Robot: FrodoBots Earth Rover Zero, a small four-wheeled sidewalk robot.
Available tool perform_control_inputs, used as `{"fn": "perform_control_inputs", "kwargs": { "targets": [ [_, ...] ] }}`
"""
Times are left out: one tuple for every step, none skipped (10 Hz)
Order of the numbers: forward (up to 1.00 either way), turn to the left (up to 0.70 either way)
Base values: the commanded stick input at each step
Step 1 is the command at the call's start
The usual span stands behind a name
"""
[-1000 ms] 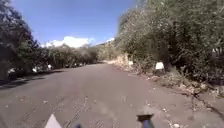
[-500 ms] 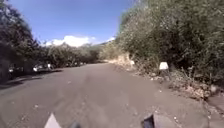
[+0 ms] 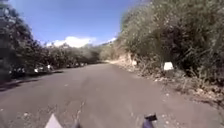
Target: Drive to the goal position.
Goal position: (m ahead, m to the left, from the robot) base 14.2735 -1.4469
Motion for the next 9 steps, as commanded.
{"fn": "perform_control_inputs", "kwargs": {
  "targets": [
    [0.5,0.0],
    [0.5,0.0],
    [0.5,0.0],
    [0.5,0.0],
    [0.5,0.0],
    [0.5,0.0],
    [0.5,0.0],
    [0.5,0.0],
    [0.5,0.0]
  ]
}}
